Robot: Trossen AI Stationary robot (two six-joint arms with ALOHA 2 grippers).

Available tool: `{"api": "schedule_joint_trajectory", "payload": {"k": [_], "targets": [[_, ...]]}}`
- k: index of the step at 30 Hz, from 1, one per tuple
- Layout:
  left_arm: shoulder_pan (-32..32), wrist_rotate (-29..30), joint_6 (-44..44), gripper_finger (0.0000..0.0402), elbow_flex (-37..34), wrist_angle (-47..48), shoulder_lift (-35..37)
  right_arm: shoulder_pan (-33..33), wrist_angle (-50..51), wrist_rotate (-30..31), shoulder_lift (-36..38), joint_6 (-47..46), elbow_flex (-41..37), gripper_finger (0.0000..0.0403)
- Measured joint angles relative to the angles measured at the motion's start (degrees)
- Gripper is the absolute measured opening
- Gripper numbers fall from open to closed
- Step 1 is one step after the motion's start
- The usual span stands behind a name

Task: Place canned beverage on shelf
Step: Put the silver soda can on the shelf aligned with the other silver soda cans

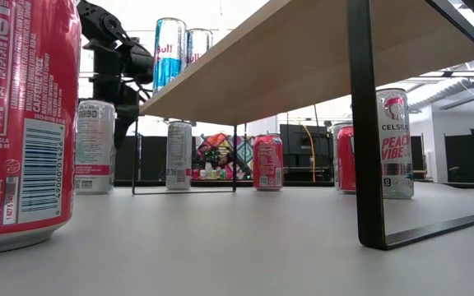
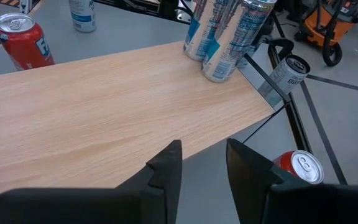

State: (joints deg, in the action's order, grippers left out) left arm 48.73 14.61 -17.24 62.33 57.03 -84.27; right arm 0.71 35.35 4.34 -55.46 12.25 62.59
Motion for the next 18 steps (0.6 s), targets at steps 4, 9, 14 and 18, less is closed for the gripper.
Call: {"api": "schedule_joint_trajectory", "payload": {"k": [4,9,14,18], "targets": [[0.0,-0.4,1.0,0.0367,0.0,-1.1,0.0,0.0,0.0,0.0,0.0,0.0,0.0,0.0098],[0.0,-0.7,1.1,0.0363,0.0,-1.1,0.0,0.0,0.0,0.0,0.0,0.1,0.0,0.0098],[0.0,-0.7,0.3,0.0327,0.0,-1.1,0.0,0.0,0.0,0.0,0.0,0.4,0.0,0.0098],[0.0,-0.7,0.2,0.0286,0.0,-1.0,0.0,0.0,0.0,0.0,0.0,0.4,0.0,0.0098]]}}
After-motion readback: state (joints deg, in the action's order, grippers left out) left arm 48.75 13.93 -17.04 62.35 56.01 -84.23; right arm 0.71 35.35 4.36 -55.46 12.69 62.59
